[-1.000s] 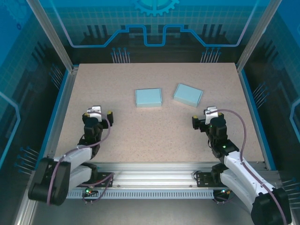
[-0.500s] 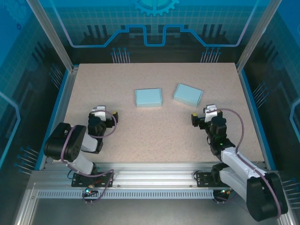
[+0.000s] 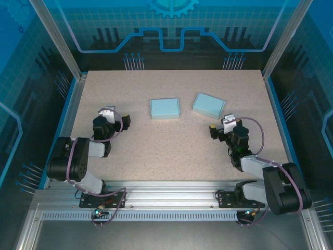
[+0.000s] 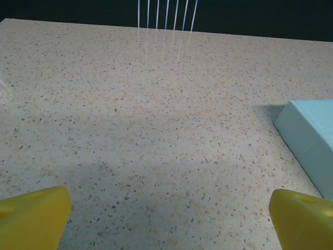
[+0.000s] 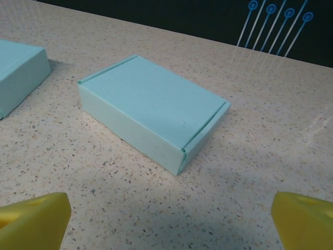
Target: Fold the paper box
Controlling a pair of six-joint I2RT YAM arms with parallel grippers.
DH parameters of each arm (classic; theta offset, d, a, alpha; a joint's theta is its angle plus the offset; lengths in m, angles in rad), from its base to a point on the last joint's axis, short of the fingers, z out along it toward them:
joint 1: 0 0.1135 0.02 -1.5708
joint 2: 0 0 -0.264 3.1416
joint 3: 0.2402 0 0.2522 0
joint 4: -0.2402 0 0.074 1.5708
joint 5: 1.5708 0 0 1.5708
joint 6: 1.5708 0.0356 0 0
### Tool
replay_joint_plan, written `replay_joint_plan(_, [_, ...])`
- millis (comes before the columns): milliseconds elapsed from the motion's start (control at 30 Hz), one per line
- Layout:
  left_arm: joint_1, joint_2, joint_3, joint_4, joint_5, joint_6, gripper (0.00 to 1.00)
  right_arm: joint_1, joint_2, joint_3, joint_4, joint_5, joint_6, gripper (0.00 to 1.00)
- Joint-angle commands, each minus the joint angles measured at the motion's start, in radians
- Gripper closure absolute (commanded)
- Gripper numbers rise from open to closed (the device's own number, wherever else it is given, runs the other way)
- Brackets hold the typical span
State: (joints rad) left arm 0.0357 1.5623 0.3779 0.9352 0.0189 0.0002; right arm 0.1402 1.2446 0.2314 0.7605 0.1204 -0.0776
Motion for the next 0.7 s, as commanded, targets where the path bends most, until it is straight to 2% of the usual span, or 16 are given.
replay_joint_plan(0, [0.003,-0.013,0.001,-0.012,0.033,-0.011,0.01,-0.045,0.060,0.040,0.102,-0.075,0.016,0.00])
replay_joint_plan(200, [0.003,-0.013,0.002,-0.013,0.031,-0.011,0.01,-0.079,0.242,0.081,0.205,-0.114,0.047,0.00])
replay_joint_plan(267, [0.003,-0.013,0.002,-0.012,0.031,-0.011,0.01,-0.080,0.241,0.136,0.093,-0.112,0.050,0.00])
replay_joint_plan(333, [0.002,-0.014,0.003,-0.013,0.031,-0.011,0.01,-0.083,0.257,0.209,-0.030,-0.049,0.079,0.00])
replay_joint_plan(667, [0.001,-0.013,0.003,-0.013,0.028,-0.008,0.01,-0.083,0.259,0.197,-0.001,-0.042,0.079,0.00])
